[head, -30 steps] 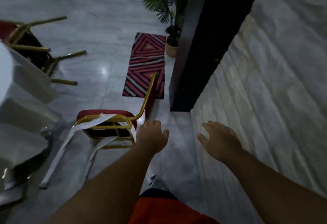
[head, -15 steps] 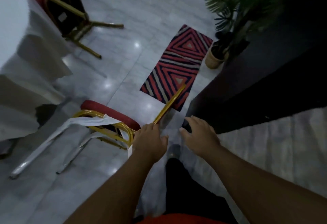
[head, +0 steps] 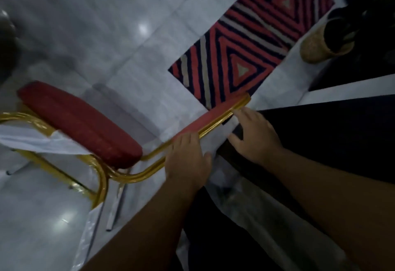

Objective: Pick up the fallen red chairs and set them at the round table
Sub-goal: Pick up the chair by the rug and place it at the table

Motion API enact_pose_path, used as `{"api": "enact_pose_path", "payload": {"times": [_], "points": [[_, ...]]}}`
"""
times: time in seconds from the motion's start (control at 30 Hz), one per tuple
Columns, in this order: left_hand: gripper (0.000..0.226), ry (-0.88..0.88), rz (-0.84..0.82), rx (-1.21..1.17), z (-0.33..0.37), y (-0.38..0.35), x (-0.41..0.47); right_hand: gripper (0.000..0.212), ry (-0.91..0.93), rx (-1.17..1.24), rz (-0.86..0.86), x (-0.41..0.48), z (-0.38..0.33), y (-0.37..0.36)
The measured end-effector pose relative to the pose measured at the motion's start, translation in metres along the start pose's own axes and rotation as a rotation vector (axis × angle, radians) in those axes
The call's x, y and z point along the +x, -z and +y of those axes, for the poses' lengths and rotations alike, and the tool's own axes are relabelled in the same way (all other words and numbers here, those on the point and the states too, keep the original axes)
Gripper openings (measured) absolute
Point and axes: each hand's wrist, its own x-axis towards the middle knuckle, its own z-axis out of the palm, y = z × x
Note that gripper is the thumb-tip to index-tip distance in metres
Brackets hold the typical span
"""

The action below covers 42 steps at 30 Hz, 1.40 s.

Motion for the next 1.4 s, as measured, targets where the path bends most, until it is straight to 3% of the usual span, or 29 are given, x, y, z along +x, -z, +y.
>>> {"api": "enact_pose_path", "payload": {"times": [0.13, 0.27, 0.5, 0.67, 0.73, 0.8, 0.87, 1.03, 1.23, 1.4], "points": [[0.049, 0.063, 0.012, -0.063, 0.004, -0.05, 0.058, 0.085, 0.116, -0.125, -0.032, 0.064, 0.033, -0.023], [0.056, 0.131, 0.017, -0.07, 0.0, -0.099, 0.094, 0.082, 0.269, -0.168, -0.027, 0.121, 0.064, -0.051], [0.049, 0.077, 0.003, 0.013, 0.002, -0.129, 0.136, 0.055, 0.599, -0.29, -0.098, 0.174, 0.115, -0.065], [0.028, -0.016, -0.012, 0.01, 0.004, -0.133, 0.156, 0.037, 0.547, -0.252, -0.055, 0.187, 0.121, -0.057], [0.025, -0.02, 0.01, 0.024, 0.004, -0.132, 0.151, 0.029, 0.562, -0.303, 0.025, 0.182, 0.118, -0.057], [0.027, -0.011, 0.037, -0.006, 0.002, -0.127, 0.14, 0.033, 0.624, -0.347, 0.095, 0.171, 0.111, -0.055], [0.03, 0.013, 0.059, -0.027, 0.0, -0.119, 0.125, 0.041, 0.661, -0.351, 0.116, 0.157, 0.101, -0.048], [0.032, 0.033, 0.096, 0.107, 0.004, -0.081, 0.078, 0.033, 0.709, -0.377, 0.158, 0.107, 0.065, -0.011], [0.026, -0.052, 0.333, 0.053, 0.01, -0.011, 0.007, 0.033, 0.907, -0.405, 0.256, 0.035, -0.002, 0.046], [0.031, -0.069, 0.523, -0.035, -0.02, 0.053, -0.063, 0.024, 0.952, -0.391, 0.364, -0.032, -0.08, 0.085]]}}
